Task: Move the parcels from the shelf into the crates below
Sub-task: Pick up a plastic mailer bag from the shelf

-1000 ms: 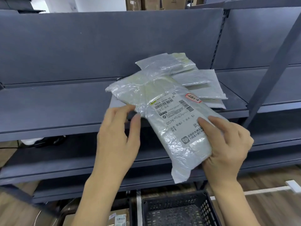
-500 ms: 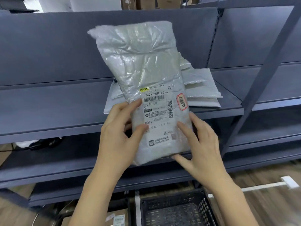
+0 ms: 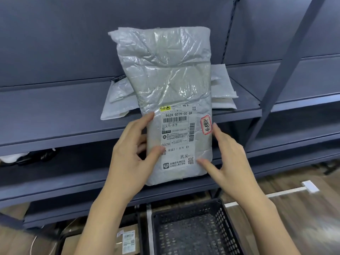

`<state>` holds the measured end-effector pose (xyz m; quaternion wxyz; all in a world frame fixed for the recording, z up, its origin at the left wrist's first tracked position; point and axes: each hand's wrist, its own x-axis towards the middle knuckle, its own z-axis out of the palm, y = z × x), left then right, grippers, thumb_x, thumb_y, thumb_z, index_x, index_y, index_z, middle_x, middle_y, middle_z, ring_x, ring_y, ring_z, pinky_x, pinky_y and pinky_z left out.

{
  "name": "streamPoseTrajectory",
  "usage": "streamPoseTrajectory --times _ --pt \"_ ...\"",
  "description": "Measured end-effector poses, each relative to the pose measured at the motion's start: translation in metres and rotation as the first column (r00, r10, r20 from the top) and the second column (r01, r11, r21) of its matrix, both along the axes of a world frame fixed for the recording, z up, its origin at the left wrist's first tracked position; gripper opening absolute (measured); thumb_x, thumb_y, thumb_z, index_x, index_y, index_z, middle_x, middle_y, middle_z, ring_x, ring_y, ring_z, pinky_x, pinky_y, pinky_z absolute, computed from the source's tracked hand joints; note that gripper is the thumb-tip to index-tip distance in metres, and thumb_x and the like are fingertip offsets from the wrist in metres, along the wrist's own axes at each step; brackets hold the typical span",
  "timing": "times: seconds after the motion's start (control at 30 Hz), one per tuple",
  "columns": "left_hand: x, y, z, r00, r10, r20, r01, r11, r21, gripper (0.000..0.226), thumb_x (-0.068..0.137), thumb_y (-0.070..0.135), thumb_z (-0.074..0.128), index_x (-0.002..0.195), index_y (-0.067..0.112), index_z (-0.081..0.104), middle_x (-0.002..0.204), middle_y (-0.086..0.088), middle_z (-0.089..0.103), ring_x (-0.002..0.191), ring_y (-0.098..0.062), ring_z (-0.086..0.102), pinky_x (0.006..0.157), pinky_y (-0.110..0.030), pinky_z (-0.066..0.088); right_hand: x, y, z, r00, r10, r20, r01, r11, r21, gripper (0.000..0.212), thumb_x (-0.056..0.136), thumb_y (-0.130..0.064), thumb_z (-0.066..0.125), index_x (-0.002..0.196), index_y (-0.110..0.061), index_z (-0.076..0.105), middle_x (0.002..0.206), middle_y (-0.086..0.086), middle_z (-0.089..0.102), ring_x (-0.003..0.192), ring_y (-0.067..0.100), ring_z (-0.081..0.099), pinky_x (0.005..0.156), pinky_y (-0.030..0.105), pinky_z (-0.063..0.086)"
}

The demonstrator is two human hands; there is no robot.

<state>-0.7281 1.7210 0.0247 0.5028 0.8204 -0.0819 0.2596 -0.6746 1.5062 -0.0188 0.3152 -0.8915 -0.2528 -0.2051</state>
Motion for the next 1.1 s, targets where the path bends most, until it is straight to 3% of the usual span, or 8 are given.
streamPoseTrajectory --times 0.1,0.17,0.23,0.53,0.73,0.87,0.97,1.1 --pt "0.004 -0.012 -0.016 0.995 0.093 -0.021 -0.087 0.971 0.224 0.082 0.078 0.011 0.074 0.141 0.041 0.03 0.124 0.02 0.044 0.113 0.003 0.045 0.1 -0.012 0.034 -0.002 -0.014 -0.007 1.0 -0.013 -0.012 0.013 1.0 -0.014 0.08 0.081 -0.034 0.063 0.148 -0.021 0.022 0.135 -0.001 0.048 0.121 0.017 0.045 0.098 0.037 0.038" --pt "0.008 -0.023 -0.027 0.98 0.199 0.0 -0.183 0.897 0.403 0.085 0.077 0.018 0.074 0.146 0.025 0.027 0.124 0.004 0.046 0.114 -0.007 0.039 0.102 -0.022 0.028 -0.002 -0.024 -0.014 1.0 -0.025 -0.019 0.024 0.999 -0.046 0.077 0.081 -0.032 0.063 0.147 -0.02 0.025 0.133 0.002 0.05 0.119 0.021 0.048 0.096 0.044 0.042" --pt "0.008 -0.035 -0.038 0.967 0.254 -0.016 -0.216 0.854 0.473 0.088 0.075 0.018 0.077 0.147 0.017 0.027 0.124 -0.005 0.048 0.115 -0.014 0.036 0.1 -0.032 0.028 -0.002 -0.033 -0.022 0.999 -0.02 -0.051 0.016 0.998 -0.067 0.077 0.081 -0.03 0.062 0.147 -0.021 0.024 0.131 0.003 0.05 0.116 0.022 0.049 0.092 0.046 0.044" --pt "-0.026 -0.06 -0.09 0.867 0.457 -0.197 -0.29 0.786 0.546 0.09 0.074 0.019 0.078 0.148 0.013 0.026 0.127 -0.009 0.048 0.115 -0.018 0.034 0.098 -0.036 0.031 -0.005 -0.039 -0.072 0.968 0.104 -0.228 -0.13 0.986 -0.101 0.078 0.083 -0.018 0.069 0.148 -0.017 0.026 0.127 0.004 0.049 0.111 0.011 0.04 0.086 0.03 0.029" --pt "-0.067 -0.061 -0.139 0.775 0.531 -0.343 -0.292 0.782 0.551 0.093 0.071 0.017 0.08 0.147 0.011 0.027 0.125 -0.01 0.049 0.11 -0.02 0.037 0.091 -0.033 0.033 -0.026 -0.029 -0.121 0.904 0.176 -0.39 -0.231 0.968 -0.098 0.078 0.083 -0.02 0.07 0.148 -0.019 0.028 0.126 -0.001 0.047 0.11 0.007 0.039 0.091 0.032 0.033" --pt "-0.079 -0.059 -0.186 0.728 0.511 -0.458 -0.22 0.806 0.549 0.094 0.068 0.013 0.081 0.146 0.008 0.029 0.12 -0.014 0.052 0.107 -0.034 0.049 0.087 -0.039 0.038 -0.039 -0.028 -0.167 0.837 0.17 -0.52 -0.257 0.961 -0.1 0.079 0.082 -0.021 0.071 0.148 -0.02 0.028 0.124 -0.001 0.045 0.108 0.014 0.045 0.094 0.036 0.04" --pt "-0.09 -0.061 -0.23 0.658 0.485 -0.576 -0.15 0.834 0.53 0.092 0.073 0.016 0.078 0.148 0.01 0.025 0.128 -0.014 0.048 0.117 -0.033 0.043 0.094 -0.042 0.037 -0.052 -0.03 -0.213 0.773 0.145 -0.618 -0.268 0.957 -0.111 0.08 0.081 -0.018 0.072 0.148 -0.021 0.029 0.124 0.001 0.045 0.107 0.02 0.05 0.093 0.038 0.042" --pt "-0.105 -0.059 -0.314 0.568 0.429 -0.703 0.002 0.853 0.522 0.092 0.08 0.026 0.072 0.15 0.012 0.016 0.132 -0.013 0.045 0.122 -0.031 0.04 0.098 -0.044 0.039 -0.075 -0.035 -0.291 0.672 0.088 -0.736 -0.28 0.95 -0.142 0.081 0.079 -0.017 0.073 0.147 -0.021 0.029 0.123 0.003 0.044 0.102 0.023 0.052 0.082 0.026 0.039"
